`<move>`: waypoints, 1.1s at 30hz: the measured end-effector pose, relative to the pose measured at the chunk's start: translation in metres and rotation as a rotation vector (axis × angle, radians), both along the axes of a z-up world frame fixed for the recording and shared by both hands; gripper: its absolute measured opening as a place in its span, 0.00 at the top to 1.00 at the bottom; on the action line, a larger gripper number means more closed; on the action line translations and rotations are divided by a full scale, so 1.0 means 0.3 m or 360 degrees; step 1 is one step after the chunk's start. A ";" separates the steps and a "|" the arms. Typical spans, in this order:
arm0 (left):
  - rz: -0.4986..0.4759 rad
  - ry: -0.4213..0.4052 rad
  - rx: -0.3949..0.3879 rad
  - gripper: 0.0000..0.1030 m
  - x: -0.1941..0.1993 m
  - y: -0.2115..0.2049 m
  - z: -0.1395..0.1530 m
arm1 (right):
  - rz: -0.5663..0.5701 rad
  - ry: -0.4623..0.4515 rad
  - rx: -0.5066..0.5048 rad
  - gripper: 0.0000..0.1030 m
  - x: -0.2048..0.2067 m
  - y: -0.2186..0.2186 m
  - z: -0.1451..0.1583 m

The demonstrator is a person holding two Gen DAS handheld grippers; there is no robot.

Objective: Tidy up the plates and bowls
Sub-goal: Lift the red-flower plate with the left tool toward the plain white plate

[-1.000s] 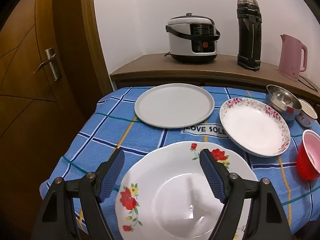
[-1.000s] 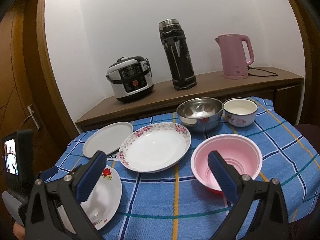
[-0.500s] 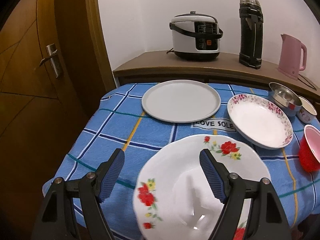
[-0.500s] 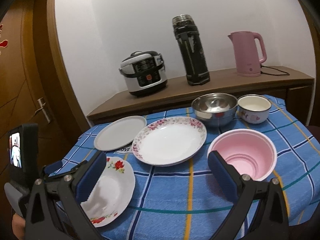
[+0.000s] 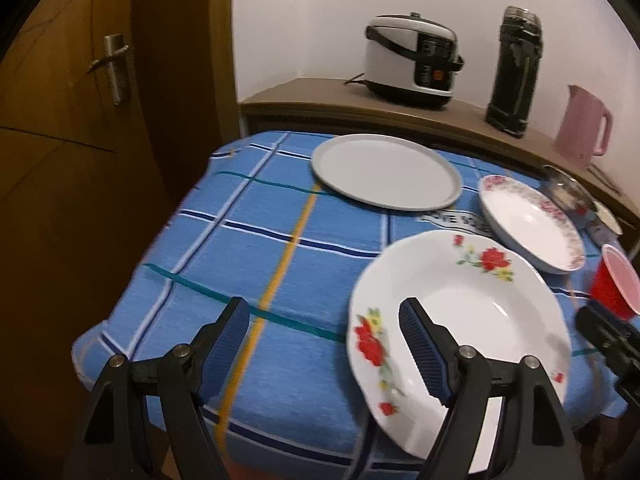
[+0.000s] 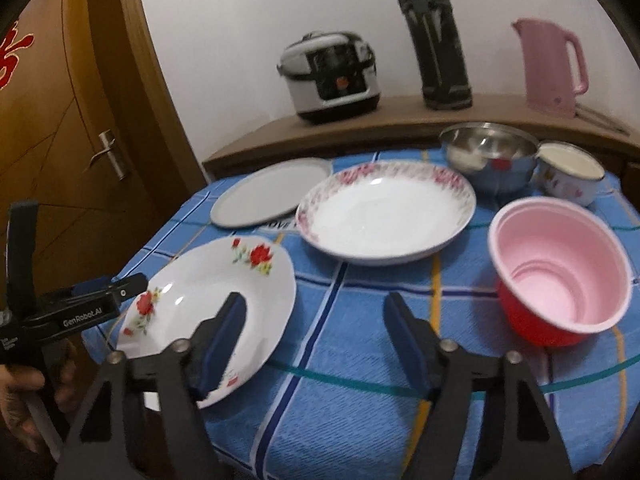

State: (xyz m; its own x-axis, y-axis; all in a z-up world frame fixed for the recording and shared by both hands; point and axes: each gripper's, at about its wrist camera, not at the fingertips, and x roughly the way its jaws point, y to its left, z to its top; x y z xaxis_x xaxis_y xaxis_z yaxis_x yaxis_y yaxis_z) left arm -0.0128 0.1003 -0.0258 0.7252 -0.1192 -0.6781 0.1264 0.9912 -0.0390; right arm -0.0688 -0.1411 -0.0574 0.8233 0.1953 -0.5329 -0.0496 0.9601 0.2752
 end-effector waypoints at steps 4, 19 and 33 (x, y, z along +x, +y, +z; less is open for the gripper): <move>-0.0069 0.0015 0.0021 0.32 0.001 -0.030 -0.012 | 0.0052 0.0025 0.0045 0.46 0.014 0.004 -0.018; -0.0179 0.0147 -0.0080 0.67 0.035 -0.034 -0.063 | 0.0218 0.0126 0.0090 0.70 0.081 0.037 -0.068; -0.0227 0.0159 -0.0187 0.70 0.048 -0.027 -0.082 | 0.0320 0.0137 0.0043 0.81 0.111 0.085 -0.078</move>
State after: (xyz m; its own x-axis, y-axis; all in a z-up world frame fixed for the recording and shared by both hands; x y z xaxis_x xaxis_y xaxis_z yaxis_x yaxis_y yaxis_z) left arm 0.0016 0.0921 -0.0503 0.6254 -0.2982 -0.7211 0.2548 0.9515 -0.1725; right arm -0.0356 -0.1156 -0.0810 0.7181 0.3659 -0.5920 -0.2143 0.9256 0.3121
